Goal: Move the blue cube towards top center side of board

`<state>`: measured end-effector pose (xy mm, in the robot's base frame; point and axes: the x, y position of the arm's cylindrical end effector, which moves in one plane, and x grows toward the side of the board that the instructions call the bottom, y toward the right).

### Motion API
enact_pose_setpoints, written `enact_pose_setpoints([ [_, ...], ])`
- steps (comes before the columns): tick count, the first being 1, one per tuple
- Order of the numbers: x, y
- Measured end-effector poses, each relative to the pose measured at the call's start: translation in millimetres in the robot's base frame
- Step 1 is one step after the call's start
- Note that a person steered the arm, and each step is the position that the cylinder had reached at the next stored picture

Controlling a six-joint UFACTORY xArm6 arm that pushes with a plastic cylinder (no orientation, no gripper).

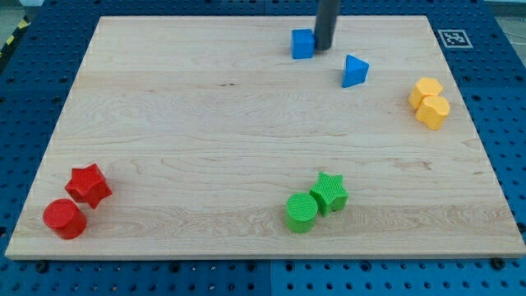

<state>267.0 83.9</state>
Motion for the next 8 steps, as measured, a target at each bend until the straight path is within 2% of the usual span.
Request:
enact_pose_setpoints([
  [2, -2.1, -47.9],
  [5, 45.0, -42.6],
  [6, 77.2, -53.8],
  [7, 52.8, -83.3],
  [8, 32.0, -83.6],
])
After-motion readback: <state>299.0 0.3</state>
